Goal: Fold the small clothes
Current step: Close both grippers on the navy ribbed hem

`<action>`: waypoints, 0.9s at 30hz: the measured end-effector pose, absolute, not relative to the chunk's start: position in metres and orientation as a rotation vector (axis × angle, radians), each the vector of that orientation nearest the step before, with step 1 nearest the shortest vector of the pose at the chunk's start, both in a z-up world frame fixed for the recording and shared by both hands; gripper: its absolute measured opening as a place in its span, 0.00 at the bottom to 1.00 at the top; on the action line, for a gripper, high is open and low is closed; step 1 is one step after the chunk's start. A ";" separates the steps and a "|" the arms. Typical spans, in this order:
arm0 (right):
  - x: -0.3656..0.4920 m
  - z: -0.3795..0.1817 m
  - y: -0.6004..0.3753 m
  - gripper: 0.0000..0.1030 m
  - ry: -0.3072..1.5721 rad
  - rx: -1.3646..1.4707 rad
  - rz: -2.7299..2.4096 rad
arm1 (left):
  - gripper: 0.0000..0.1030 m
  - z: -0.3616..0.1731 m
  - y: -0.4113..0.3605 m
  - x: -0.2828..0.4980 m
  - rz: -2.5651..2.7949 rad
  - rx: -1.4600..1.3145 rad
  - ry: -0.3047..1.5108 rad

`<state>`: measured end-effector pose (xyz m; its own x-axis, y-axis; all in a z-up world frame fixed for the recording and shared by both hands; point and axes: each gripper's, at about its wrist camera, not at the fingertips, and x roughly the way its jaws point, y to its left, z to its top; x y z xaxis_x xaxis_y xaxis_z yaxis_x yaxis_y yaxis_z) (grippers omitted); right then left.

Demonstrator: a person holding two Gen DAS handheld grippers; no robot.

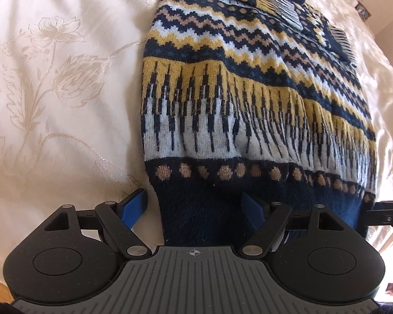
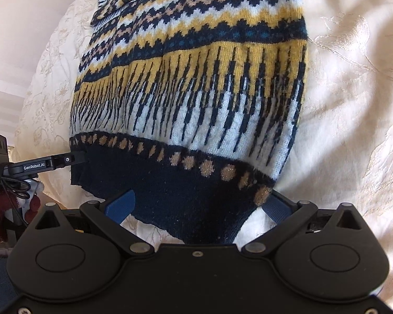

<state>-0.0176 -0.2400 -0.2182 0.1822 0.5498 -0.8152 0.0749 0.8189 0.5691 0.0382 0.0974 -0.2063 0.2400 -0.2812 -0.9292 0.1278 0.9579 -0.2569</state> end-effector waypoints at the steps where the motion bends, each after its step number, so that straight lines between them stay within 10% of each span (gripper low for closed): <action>1: -0.018 -0.218 -0.240 1.00 1.364 0.558 0.366 | 0.75 -0.206 0.099 0.037 -0.285 -0.145 1.300; 14: -0.020 -0.218 -0.250 0.69 1.386 0.572 0.305 | 0.40 -0.198 0.112 0.026 -0.298 -0.247 1.289; 22: -0.017 -0.220 -0.242 0.15 1.421 0.564 0.312 | 0.15 -0.199 0.120 0.027 -0.279 -0.315 1.289; 27: -0.016 -0.208 -0.241 0.12 1.383 0.563 0.331 | 0.07 -0.183 0.120 0.024 -0.279 -0.298 1.234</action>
